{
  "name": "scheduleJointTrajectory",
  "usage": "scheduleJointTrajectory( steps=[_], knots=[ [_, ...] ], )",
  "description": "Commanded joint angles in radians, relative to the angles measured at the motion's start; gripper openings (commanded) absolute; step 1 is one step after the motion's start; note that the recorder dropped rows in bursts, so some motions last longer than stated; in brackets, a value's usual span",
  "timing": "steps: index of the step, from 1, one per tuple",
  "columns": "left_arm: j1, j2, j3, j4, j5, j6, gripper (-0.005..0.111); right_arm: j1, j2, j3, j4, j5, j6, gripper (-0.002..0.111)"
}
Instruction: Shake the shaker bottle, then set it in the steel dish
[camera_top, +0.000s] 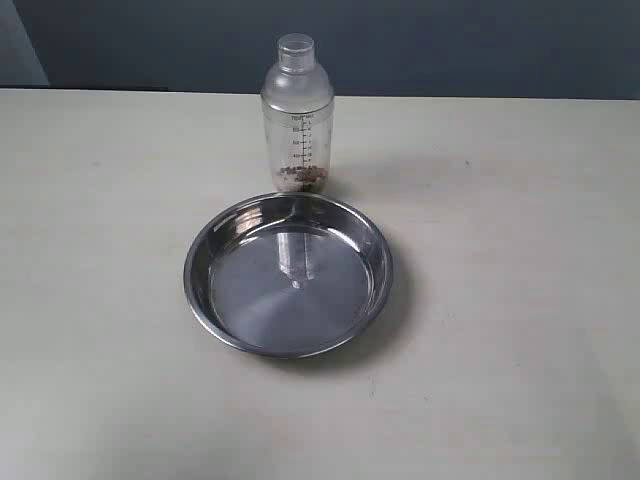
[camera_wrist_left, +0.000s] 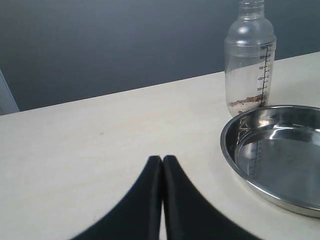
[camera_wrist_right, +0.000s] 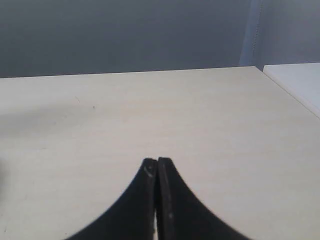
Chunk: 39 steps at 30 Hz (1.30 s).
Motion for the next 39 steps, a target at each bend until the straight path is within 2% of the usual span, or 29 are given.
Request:
scheduleJointTrajectory(
  steps=[1,9,12,16,19,22,28,32,36,39],
  knots=[
    [-0.003,-0.006,0.004,0.011,-0.017,-0.001,0.000,-0.003,-0.005,0.001,0.001,-0.012,-0.002,-0.001],
    [-0.003,-0.006,0.004,0.016,-0.019,-0.001,0.000,-0.003,-0.005,0.001,0.001,-0.012,-0.002,-0.001],
    [-0.003,-0.006,0.004,0.113,-0.089,-0.013,0.000,-0.003,-0.005,0.001,0.001,-0.012,-0.002,-0.001],
    [-0.003,-0.006,0.004,-0.127,-0.347,-0.147,0.000,-0.003,-0.005,0.001,0.001,-0.012,-0.002,-0.001],
    [-0.003,-0.006,0.004,-0.269,-0.452,-0.227,0.000,-0.003,-0.005,0.001,0.001,-0.012,-0.002,-0.001],
    [-0.003,-0.006,0.004,-0.296,-0.452,-0.316,0.000,-0.003,-0.005,0.001,0.001,-0.012,-0.002,-0.001],
    [-0.003,-0.006,0.004,-0.296,-0.495,-0.348,0.000,-0.003,-0.005,0.001,0.001,-0.012,-0.002,-0.001],
    [-0.003,-0.006,0.004,-0.296,-0.540,-0.462,0.000,-0.003,-0.005,0.001,0.001,-0.012,-0.002,-0.001],
    [-0.001,-0.006,0.004,-0.283,-0.713,-0.391,0.000,-0.003,-0.005,0.001,0.001,-0.012,-0.002,-0.001],
    [-0.001,0.034,-0.054,-0.418,-0.766,-0.301,0.000,-0.003,-0.005,0.001,0.001,-0.012,-0.002,-0.001]
  ],
)
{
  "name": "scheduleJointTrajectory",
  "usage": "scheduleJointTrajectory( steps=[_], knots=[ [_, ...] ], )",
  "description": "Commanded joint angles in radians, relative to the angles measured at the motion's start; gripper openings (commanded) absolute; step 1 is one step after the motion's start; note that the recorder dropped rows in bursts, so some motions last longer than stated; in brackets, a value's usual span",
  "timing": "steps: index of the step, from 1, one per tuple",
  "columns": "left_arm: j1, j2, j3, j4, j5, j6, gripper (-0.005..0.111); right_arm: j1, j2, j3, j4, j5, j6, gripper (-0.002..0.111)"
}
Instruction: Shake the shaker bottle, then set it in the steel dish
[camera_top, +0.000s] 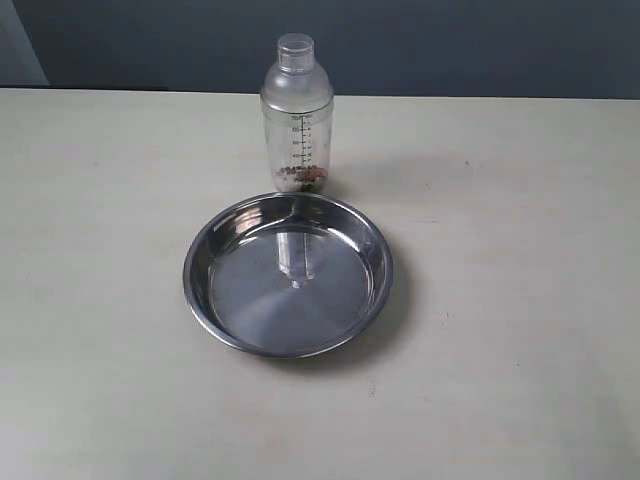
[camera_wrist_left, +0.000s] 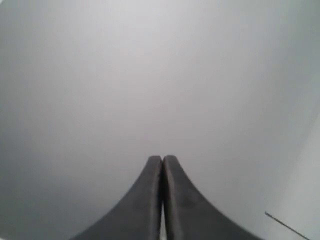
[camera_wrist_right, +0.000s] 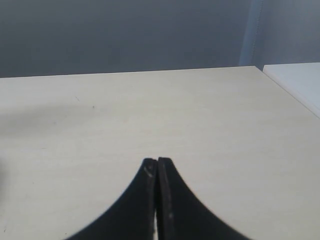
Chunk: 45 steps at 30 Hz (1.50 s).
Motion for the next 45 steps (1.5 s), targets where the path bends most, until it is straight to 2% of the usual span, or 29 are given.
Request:
scheduleJointTrajectory(
  steps=[1,3,4,8,9,11,13,15,17,19,22,23,26,27,29,31,32,34,39,42,45],
  knots=[
    [-0.001,0.081,-0.109,-0.154,-0.093,0.134,0.000,-0.003,-0.005,0.001,0.001,-0.012,-0.002,-0.001],
    [-0.001,0.195,-0.235,-0.090,-0.091,0.263,0.000,-0.003,-0.005,0.001,0.001,-0.012,-0.002,-0.001],
    [-0.001,0.275,-0.307,-0.006,-0.103,0.295,0.000,-0.003,-0.005,0.001,0.001,-0.012,-0.002,-0.001],
    [-0.001,0.635,-0.597,0.382,-0.184,0.263,0.000,-0.003,-0.005,0.001,0.001,-0.012,-0.002,-0.001],
    [-0.001,0.716,-0.660,0.452,-0.170,0.238,0.000,-0.003,-0.005,0.001,0.001,-0.012,-0.002,-0.001],
    [-0.001,0.847,-0.733,0.501,-0.120,0.141,0.000,-0.003,-0.005,0.001,0.001,-0.012,-0.002,-0.001],
    [-0.002,0.970,-0.753,0.502,-0.091,-0.018,0.000,-0.003,-0.005,0.001,0.001,-0.012,-0.002,-0.001],
    [-0.002,1.065,-0.746,0.512,-0.091,-0.108,0.000,-0.003,-0.005,0.001,0.001,-0.012,-0.002,-0.001],
    [-0.002,1.150,-0.732,0.584,-0.125,-0.168,0.000,-0.003,-0.005,0.001,0.001,-0.012,-0.002,-0.001],
    [-0.002,1.219,-0.716,0.686,-0.159,-0.197,0.000,-0.003,-0.005,0.001,0.001,-0.012,-0.002,-0.001],
    [-0.002,1.295,-0.683,0.758,-0.183,-0.197,0.001,-0.003,-0.005,0.001,0.001,-0.012,-0.002,-0.001],
    [-0.002,1.315,-0.668,0.823,-0.230,-0.197,0.003,-0.003,-0.005,0.001,0.001,-0.012,-0.002,-0.001],
    [0.002,1.417,-0.598,0.890,-0.468,-0.197,0.019,-0.003,-0.005,0.001,0.001,-0.012,-0.002,-0.001],
    [0.002,1.458,-0.579,0.876,-0.550,-0.191,0.030,-0.003,-0.005,0.001,0.001,-0.012,-0.002,-0.001],
    [0.002,1.538,-0.560,0.847,-0.654,-0.141,0.059,-0.003,-0.005,0.001,0.001,-0.012,-0.002,-0.001],
    [0.002,1.628,-0.562,0.844,-0.705,-0.089,0.093,-0.003,-0.005,0.001,0.001,-0.012,-0.002,-0.001],
    [0.007,1.664,-0.564,0.844,-0.723,-0.072,0.106,-0.003,-0.005,0.001,0.001,-0.012,-0.002,-0.001],
    [0.014,1.758,-0.583,0.899,-0.778,-0.054,0.105,-0.003,-0.005,0.001,0.001,-0.012,-0.002,-0.001],
    [0.014,1.942,-0.686,0.911,-0.778,-0.040,0.106,-0.003,-0.005,0.001,0.001,-0.012,-0.002,-0.001],
    [0.014,2.006,-0.767,0.913,-0.778,-0.040,0.106,-0.003,-0.005,0.001,0.001,-0.012,-0.002,-0.001],
    [0.014,2.079,-0.903,0.921,-0.778,-0.017,0.106,-0.003,-0.005,0.001,0.001,-0.012,-0.002,-0.001]
  ],
)
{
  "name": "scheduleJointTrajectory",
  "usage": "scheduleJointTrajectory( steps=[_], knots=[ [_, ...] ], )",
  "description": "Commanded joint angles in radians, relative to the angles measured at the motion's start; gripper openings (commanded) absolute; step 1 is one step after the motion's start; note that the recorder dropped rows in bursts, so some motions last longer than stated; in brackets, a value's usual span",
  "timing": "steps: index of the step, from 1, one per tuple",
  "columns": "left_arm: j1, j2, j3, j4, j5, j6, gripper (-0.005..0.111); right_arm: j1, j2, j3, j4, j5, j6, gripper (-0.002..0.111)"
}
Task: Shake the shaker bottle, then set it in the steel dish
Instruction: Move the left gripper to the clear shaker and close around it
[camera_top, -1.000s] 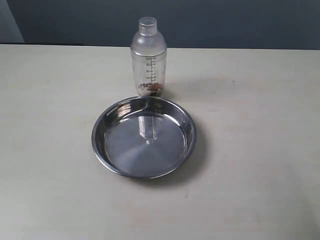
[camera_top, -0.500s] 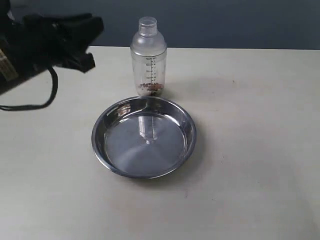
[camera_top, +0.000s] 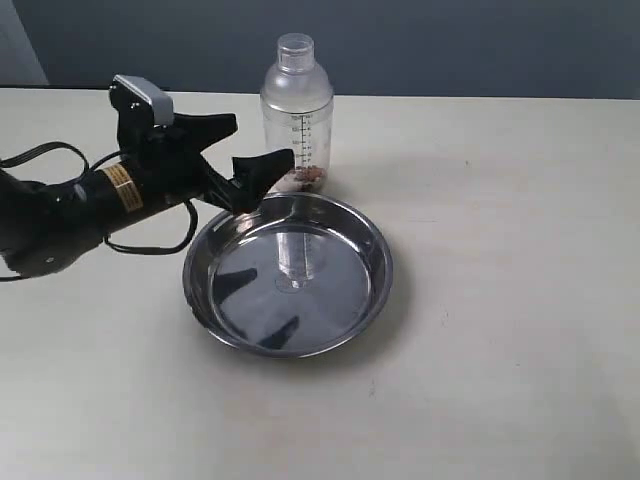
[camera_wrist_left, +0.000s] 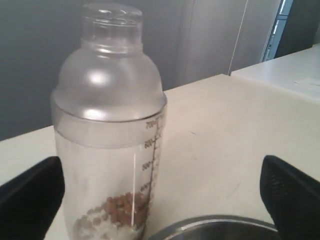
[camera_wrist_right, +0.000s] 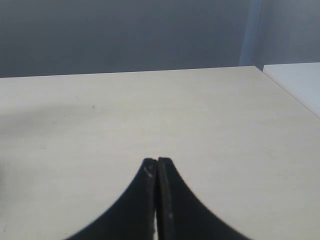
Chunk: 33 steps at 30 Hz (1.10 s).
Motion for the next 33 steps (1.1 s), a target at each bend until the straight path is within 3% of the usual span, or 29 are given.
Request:
scheduleJointTrajectory(
  steps=[1,15,27,33],
  knots=[
    [0.005,0.077,-0.141,0.010,-0.028,0.023,0.106,-0.003,-0.005,0.001,0.001,-0.012,-0.002,-0.001],
    [0.001,0.332,-0.459,0.099,-0.028,-0.082,0.106,-0.003,-0.005,0.001,0.001,-0.012,-0.002,-0.001],
    [-0.007,0.422,-0.601,0.160,-0.028,-0.167,0.106,-0.003,-0.005,0.001,0.001,-0.012,-0.002,-0.001],
    [-0.054,0.422,-0.659,0.141,0.132,-0.169,0.106,-0.003,-0.005,0.001,0.001,-0.012,-0.002,-0.001]
  ],
)
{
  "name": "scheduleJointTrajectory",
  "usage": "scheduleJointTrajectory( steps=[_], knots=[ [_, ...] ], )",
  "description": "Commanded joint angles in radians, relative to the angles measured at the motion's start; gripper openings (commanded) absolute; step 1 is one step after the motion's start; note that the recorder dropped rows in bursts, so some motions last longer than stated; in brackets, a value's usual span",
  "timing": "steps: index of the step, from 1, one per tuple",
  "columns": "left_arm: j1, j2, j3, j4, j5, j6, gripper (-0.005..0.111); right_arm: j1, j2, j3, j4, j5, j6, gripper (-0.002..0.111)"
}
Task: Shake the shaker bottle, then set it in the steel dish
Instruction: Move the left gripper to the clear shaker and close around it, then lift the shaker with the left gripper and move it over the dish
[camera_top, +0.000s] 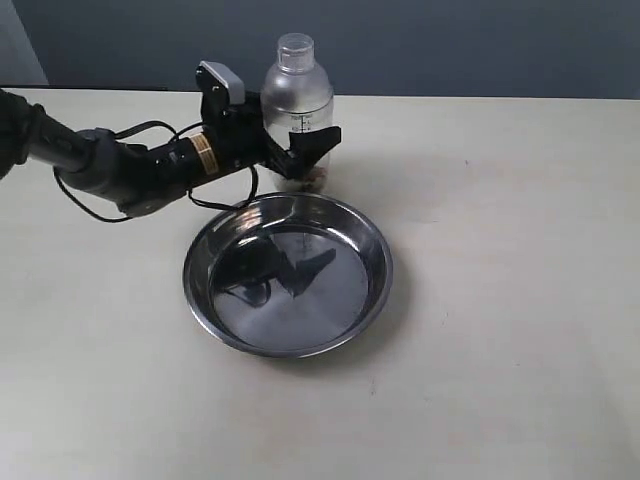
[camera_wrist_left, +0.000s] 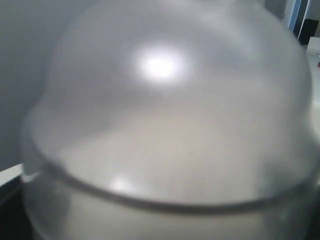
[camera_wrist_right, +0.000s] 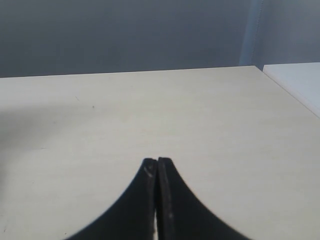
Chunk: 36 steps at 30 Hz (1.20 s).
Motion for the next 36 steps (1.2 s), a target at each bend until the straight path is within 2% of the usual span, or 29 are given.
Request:
scheduleJointTrajectory(
  steps=[1,9,12,15,16,19,25,31,35,36],
  knots=[
    [-0.039,0.002,-0.045,-0.004,0.123,-0.012,0.105,-0.003,-0.005,0.001,0.001,-0.012,-0.002,-0.001],
    [-0.059,0.002,-0.055,-0.099,0.211,-0.037,0.102,-0.003,-0.005,0.001,0.001,-0.012,-0.002,-0.001],
    [-0.059,0.002,-0.055,-0.113,0.240,-0.039,0.084,-0.003,-0.005,0.001,0.001,-0.012,-0.002,-0.001],
    [-0.059,0.002,-0.055,-0.051,0.240,-0.070,0.054,-0.003,-0.005,0.001,0.001,-0.012,-0.002,-0.001],
    [-0.059,0.002,-0.055,-0.023,0.237,-0.089,0.041,-0.003,-0.005,0.001,0.001,-0.012,-0.002,-0.001],
    [-0.059,0.002,-0.055,0.004,0.218,-0.095,0.017,-0.003,-0.005,0.001,0.001,-0.012,-0.002,-0.001],
    [-0.059,0.002,-0.055,0.019,0.158,-0.169,0.018,-0.003,-0.005,0.001,0.001,-0.012,-0.002,-0.001],
    [-0.056,-0.002,-0.055,0.035,0.208,-0.179,0.017,-0.003,-0.005,0.001,0.001,-0.012,-0.002,-0.001],
    [-0.058,-0.024,-0.055,0.030,0.307,-0.193,0.001,-0.003,-0.005,0.001,0.001,-0.012,-0.002,-0.001],
    [-0.058,-0.040,-0.055,0.035,0.327,-0.193,0.001,-0.003,-0.005,0.001,0.001,-0.012,-0.002,-0.001]
  ],
)
